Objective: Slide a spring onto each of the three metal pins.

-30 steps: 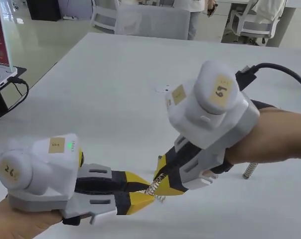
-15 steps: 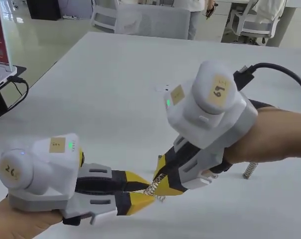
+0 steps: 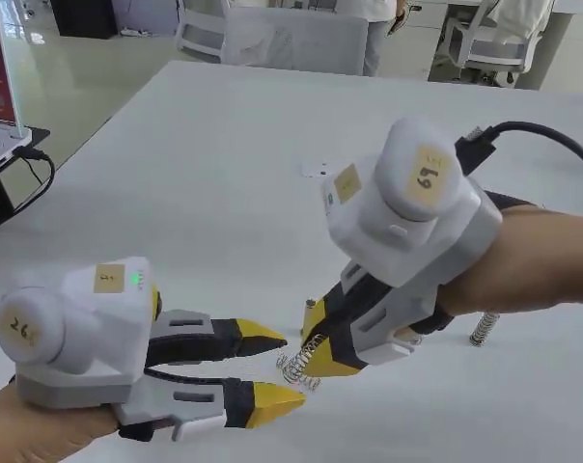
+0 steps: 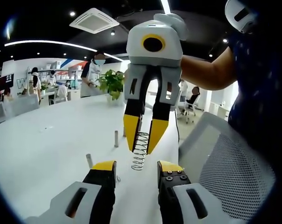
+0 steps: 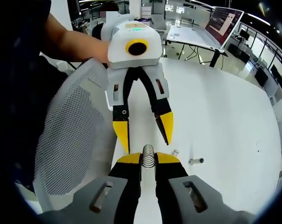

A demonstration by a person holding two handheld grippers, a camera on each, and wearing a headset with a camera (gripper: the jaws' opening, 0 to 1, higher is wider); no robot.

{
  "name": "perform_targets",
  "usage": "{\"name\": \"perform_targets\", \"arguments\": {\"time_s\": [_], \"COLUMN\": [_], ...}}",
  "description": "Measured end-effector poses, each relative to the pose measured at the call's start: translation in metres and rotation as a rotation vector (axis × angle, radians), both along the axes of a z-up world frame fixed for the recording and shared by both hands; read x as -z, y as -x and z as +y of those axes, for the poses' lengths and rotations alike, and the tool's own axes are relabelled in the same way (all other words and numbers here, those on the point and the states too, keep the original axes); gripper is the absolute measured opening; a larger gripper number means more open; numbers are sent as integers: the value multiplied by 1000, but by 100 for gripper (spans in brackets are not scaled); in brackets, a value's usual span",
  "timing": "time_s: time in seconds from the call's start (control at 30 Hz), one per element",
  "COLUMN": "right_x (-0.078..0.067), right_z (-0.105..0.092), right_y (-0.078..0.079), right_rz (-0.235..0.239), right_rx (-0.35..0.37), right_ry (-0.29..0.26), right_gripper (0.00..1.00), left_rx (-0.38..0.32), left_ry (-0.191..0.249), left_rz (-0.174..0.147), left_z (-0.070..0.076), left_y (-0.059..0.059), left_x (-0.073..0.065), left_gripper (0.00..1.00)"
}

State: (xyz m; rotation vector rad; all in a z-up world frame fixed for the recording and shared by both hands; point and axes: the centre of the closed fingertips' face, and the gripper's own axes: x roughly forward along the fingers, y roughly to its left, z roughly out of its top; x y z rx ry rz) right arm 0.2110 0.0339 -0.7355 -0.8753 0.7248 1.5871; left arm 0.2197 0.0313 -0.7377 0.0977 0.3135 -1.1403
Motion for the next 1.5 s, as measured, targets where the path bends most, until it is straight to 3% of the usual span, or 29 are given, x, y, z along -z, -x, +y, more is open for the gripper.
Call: {"name": "perform_targets", "arguments": {"time_s": [0.17,0.57,1.07,1.5], "right_x": [2,2,1,-13], "right_z": [-4,-8,-33,-83], "right_y": [-3,-6,-25,-70], "right_rz": [0,1,-7,-59], "right_rx": [6,18,91,226], "right_ry": [7,12,27,68], "right_gripper": [8,8,8,8], "left_rx": [-35,-83,-106,-119], "left_ry": [3,5,1,-3], "left_rz": [9,2,6,11], "left_z": [2,7,13,18], "left_y": [-6,-14,-16,-17], "left_x": [1,0,4,8], "left_gripper": [49,69,73,71]}}
